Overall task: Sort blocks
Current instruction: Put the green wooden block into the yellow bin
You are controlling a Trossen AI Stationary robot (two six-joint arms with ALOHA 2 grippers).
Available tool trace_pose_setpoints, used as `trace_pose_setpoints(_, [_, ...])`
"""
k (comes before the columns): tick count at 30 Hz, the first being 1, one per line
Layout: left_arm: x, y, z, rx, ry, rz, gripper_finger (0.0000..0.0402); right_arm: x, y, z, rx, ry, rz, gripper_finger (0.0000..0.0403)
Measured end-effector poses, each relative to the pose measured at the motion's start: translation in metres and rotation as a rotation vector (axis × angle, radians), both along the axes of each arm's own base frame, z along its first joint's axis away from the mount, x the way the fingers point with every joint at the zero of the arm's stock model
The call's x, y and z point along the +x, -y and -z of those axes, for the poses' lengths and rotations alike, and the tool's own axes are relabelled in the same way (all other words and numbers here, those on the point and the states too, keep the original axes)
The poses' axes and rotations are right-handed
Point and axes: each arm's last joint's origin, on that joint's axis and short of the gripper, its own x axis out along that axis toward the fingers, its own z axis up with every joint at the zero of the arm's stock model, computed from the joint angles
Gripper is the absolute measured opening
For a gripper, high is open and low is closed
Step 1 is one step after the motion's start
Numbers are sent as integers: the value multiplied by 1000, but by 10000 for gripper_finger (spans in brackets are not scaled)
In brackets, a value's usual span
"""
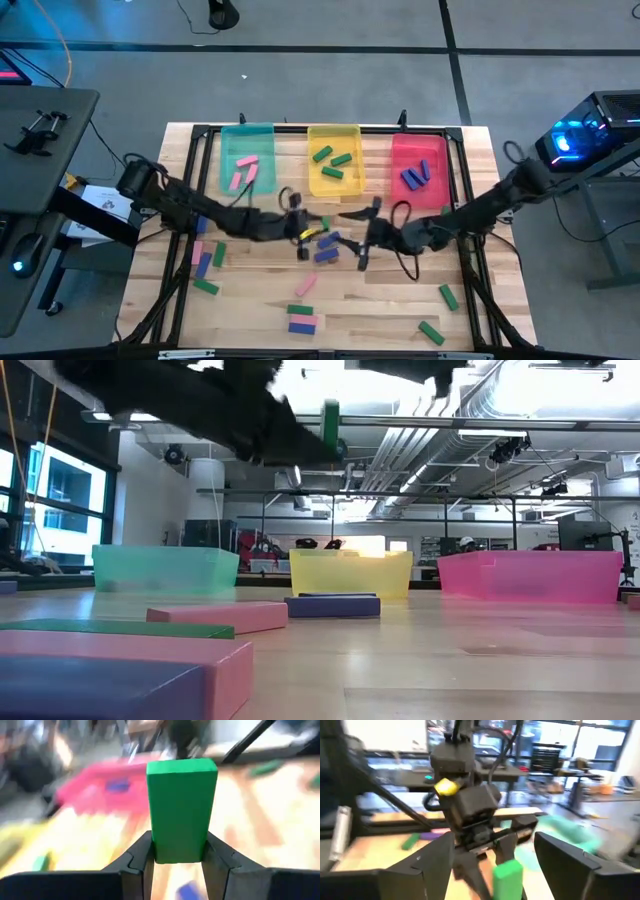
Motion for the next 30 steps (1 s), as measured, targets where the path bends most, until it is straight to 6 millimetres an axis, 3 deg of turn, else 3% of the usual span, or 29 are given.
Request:
trace_pose_setpoints(4, [9,-37,-13,-31,-290,-154,97,-24,-10,-18,-14,-7,60,261])
trace_pose_setpoints(7, [14,-73,-26,-23,-425,-254,97,-34,-19,-20,-10,-21,60,262])
trace_pose_setpoints(13, [12,-159,-42,-127,-517,-293,97,-40,-30,-3,58,-107,95,263])
trace_pose_setpoints(18, [-2,-219,-35,-285,-524,-335,97,-34,-33,19,132,-145,162,263])
trace_pose_setpoints(22, [1,-241,-20,-326,-572,-356,97,-24,-34,37,128,-175,189,264])
trace_pose_setpoints(30, [42,-256,6,-319,-647,-314,97,-13,-28,50,134,-190,206,264])
